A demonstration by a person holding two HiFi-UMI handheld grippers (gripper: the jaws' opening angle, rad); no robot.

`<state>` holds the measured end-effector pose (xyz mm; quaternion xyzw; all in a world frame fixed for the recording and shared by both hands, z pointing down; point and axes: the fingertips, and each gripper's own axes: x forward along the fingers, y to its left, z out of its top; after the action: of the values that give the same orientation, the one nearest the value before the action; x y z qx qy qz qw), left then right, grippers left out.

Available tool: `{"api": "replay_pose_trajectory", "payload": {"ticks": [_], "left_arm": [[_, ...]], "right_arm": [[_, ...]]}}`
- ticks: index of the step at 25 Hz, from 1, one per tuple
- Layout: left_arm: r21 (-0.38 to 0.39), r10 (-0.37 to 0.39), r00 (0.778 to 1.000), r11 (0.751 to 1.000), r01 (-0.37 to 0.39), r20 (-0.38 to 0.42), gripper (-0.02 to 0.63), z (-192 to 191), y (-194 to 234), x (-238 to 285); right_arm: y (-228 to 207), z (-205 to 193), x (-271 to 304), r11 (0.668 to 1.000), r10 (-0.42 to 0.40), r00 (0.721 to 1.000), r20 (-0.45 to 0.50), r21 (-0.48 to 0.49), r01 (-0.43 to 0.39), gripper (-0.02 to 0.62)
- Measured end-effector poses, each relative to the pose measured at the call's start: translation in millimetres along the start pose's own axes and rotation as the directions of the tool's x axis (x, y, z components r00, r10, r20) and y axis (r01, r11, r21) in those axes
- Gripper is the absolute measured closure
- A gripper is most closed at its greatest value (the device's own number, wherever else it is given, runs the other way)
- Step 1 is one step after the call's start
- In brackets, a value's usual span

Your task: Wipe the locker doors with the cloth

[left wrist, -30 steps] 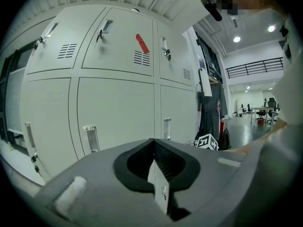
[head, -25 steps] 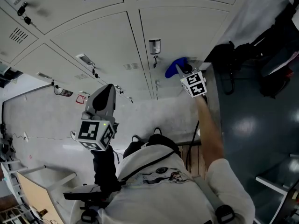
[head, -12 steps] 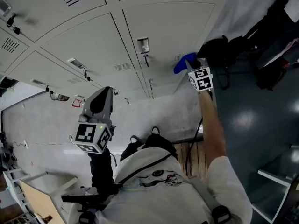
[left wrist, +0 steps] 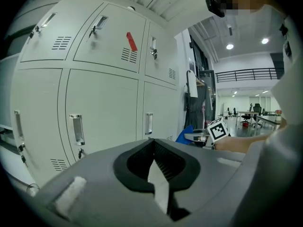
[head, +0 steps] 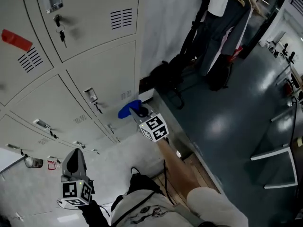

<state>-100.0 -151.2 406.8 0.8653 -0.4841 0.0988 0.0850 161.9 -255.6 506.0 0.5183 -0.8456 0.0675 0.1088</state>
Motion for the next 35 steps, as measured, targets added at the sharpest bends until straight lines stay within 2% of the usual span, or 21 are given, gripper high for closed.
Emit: {"api": "replay_pose_trajectory", "payload": {"ticks": [3, 7, 11, 16, 22, 29, 32, 35], "left_arm": [[0.000, -0.033, 0.999, 0.999, 0.033, 0.027, 0.607, -2, -10, -31], [-0.017, -0.031, 0.998, 0.999, 0.032, 0.057, 0.607, -17, -7, -99], [-0.053, -0.013, 0.998, 0.998, 0.016, 0.054, 0.607, -48, -1, -181], [-0.086, -0.002, 0.998, 0.996, 0.008, 0.062, 0.607, -78, -6, -262], [-0.077, -0.019, 0.998, 0.997, 0.023, 0.059, 0.607, -84, -52, -311], [-0.072, 0.075, 0.995, 0.995, -0.070, 0.067, 0.607, -91, -107, -361], [-0.062, 0.091, 0.993, 0.994, -0.087, 0.071, 0.607, -92, -129, -376], [-0.055, 0.109, 0.990, 0.993, -0.105, 0.089, 0.607, -88, -138, -392]], "right_arm": [[57, 28, -46, 0.998, 0.024, 0.996, 0.087, 0.048, -0.029, 0.558], [148, 45, -101, 0.992, 0.057, 0.986, 0.155, 0.106, -0.074, 0.558], [237, 40, -150, 0.985, 0.089, 0.981, 0.170, 0.128, -0.112, 0.558], [323, 26, -199, 0.979, 0.146, 0.977, 0.157, 0.121, -0.166, 0.557], [361, 34, -261, 0.979, 0.168, 0.971, 0.172, 0.087, -0.185, 0.557], [377, 31, -330, 0.972, 0.202, 0.956, 0.212, 0.076, -0.223, 0.558], [385, 30, -359, 0.976, 0.197, 0.953, 0.230, 0.044, -0.212, 0.560], [389, 34, -379, 0.978, 0.183, 0.949, 0.257, 0.051, -0.203, 0.560]]}}
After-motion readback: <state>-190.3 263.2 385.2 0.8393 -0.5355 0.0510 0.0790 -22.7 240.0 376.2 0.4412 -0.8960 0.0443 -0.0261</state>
